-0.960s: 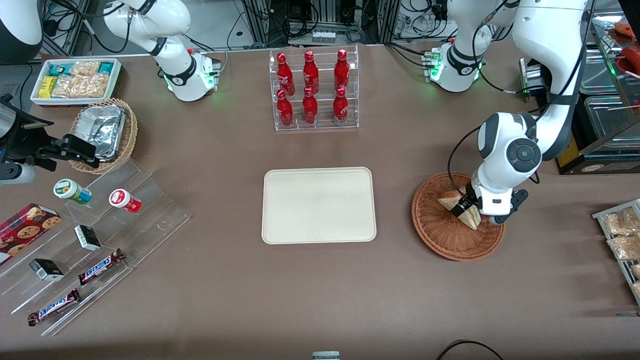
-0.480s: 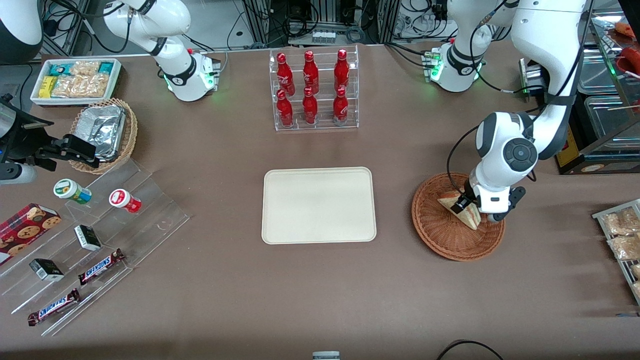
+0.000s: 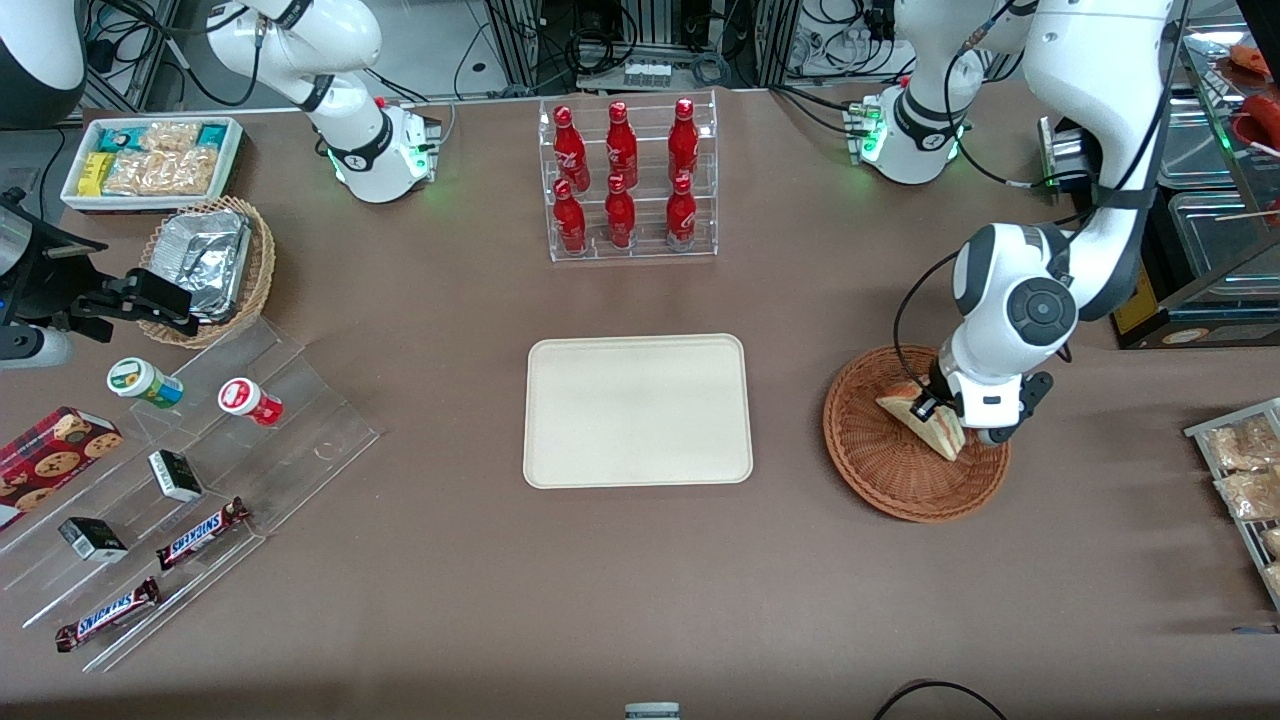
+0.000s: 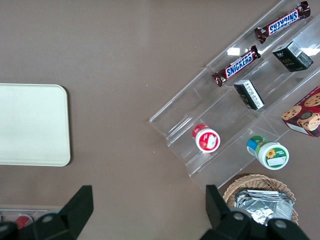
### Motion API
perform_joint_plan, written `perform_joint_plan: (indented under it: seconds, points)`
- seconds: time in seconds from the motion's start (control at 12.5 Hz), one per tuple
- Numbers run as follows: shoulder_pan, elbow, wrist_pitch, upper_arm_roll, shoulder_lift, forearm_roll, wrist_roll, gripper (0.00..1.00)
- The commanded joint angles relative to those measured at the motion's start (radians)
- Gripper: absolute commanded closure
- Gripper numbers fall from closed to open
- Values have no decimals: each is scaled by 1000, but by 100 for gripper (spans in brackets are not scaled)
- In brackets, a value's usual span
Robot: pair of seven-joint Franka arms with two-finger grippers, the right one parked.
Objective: Place sandwich from basket to tray
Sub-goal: 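Close the left gripper on the sandwich's upright edge, then lift the sandwich up out of the basket with the left gripper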
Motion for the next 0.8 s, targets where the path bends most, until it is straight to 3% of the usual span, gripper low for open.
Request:
perform_joint_plan:
  seconds: [0.0, 0.32, 0.48, 0.64, 0.72]
  points:
    - [-14, 196, -291, 2, -59, 33, 47, 100]
    - [-81, 482, -525, -15, -46, 20, 188, 100]
    - [-141, 525, -573, -34, -40, 17, 311, 100]
    - [-204, 547, -559, -38, -17, 11, 327, 100]
    - [-224, 571, -548, -39, 21, -27, 371, 100]
